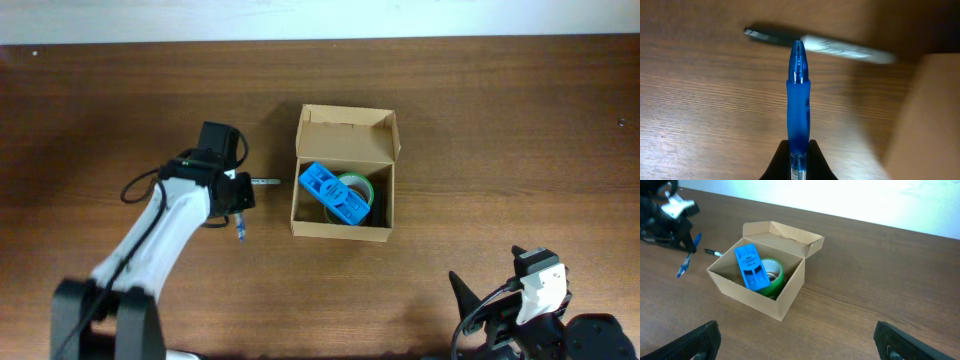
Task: Pack container
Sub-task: 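Carry the blue pen over the box with the left gripper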
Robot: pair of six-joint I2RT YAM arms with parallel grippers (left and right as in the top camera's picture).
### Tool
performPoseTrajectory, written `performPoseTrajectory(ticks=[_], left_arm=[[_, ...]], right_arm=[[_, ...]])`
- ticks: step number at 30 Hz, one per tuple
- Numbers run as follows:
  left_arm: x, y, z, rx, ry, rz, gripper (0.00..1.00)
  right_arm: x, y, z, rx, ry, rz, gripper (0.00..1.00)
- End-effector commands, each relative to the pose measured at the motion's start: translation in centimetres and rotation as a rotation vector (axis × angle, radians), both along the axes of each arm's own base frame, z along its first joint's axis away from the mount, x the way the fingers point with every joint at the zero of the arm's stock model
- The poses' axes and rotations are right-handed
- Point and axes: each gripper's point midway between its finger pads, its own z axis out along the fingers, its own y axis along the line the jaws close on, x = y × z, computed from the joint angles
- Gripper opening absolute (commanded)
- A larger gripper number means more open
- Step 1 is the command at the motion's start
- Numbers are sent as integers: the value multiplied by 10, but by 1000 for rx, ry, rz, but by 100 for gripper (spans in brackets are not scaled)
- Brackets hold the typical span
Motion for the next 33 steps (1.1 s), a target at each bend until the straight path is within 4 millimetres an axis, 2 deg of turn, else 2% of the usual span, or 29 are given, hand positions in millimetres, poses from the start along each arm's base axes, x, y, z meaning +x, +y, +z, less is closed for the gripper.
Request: performPoseTrajectory(ticks=[1,5,7,10,15,17,28,33], left_arm=[[5,-25,32,-81,-85,55,2],[12,-56,53,-151,-127,101,2],[18,-82,70,-217,-158,144,2],[24,-106,85,-274,-185,189,2],[25,-136,96,-360,-182,325,2],[22,-152,93,-414,-152,449,2],[6,-179,69,-436,-115,682,2],[-9,-175,60,-397,-87,761,2]], right_arm=[[1,-3,1,5,-4,-20,99],[1,-3,1,5,-4,-20,99],[1,-3,1,5,-4,-20,99],[1,-3,1,5,-4,-20,99],[1,-3,1,5,-4,-20,99],[1,-3,1,5,-4,-20,99],[1,-3,1,5,-4,-20,99],[1,-3,1,5,-4,-20,99]])
